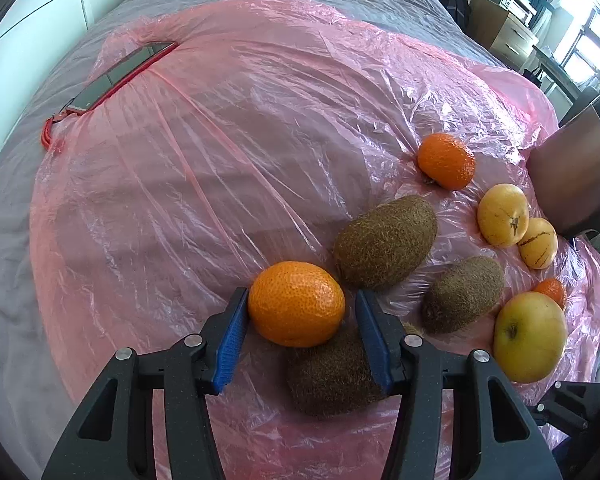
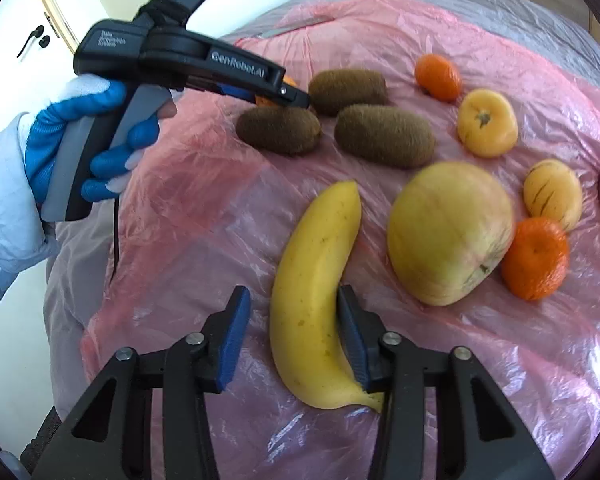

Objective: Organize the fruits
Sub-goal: 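Grasp the tangerine with the left tool while the right tool grasps the banana, then carry the tangerine and banana in both tools over the green tray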

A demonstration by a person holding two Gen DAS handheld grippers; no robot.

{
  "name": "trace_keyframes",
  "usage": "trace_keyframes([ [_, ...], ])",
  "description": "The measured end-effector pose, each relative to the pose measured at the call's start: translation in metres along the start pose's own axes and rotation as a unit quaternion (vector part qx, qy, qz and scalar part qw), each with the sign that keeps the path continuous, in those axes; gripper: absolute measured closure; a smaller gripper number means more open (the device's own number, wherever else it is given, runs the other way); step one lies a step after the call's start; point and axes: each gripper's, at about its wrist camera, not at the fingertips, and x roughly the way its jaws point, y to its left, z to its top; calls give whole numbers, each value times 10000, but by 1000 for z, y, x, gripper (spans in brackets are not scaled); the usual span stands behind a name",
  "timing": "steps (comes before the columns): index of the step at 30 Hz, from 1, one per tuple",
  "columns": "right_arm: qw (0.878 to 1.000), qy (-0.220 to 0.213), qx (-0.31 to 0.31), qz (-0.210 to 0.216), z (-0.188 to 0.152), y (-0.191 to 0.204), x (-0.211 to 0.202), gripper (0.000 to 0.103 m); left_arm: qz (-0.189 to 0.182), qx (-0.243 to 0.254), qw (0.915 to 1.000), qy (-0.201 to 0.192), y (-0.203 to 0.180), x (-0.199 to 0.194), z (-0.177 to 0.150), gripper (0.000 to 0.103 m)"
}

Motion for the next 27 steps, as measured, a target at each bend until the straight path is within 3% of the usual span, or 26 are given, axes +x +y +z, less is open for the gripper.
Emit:
trace_keyframes([
  [7, 10000, 44, 40, 56, -2, -3, 7, 67, 124, -31, 9999, 66, -1, 11, 4, 63],
  [9, 9999, 51, 64, 76, -3, -6, 8, 75, 134, -36, 9999, 18, 0, 10, 2, 63],
  [10, 9999, 47, 95, 79, -3, -8, 7, 88, 159, 2, 9999, -15, -1, 9, 1, 63],
  [11, 9998, 43, 135, 115, -1, -10, 8, 92, 171, 28, 9998, -36, -2, 9, 0, 63],
  [27, 9948, -122, 655, 775, -3, -44, -12, 94, 71, -259, 9983, -514, 7, -28, -10, 64],
])
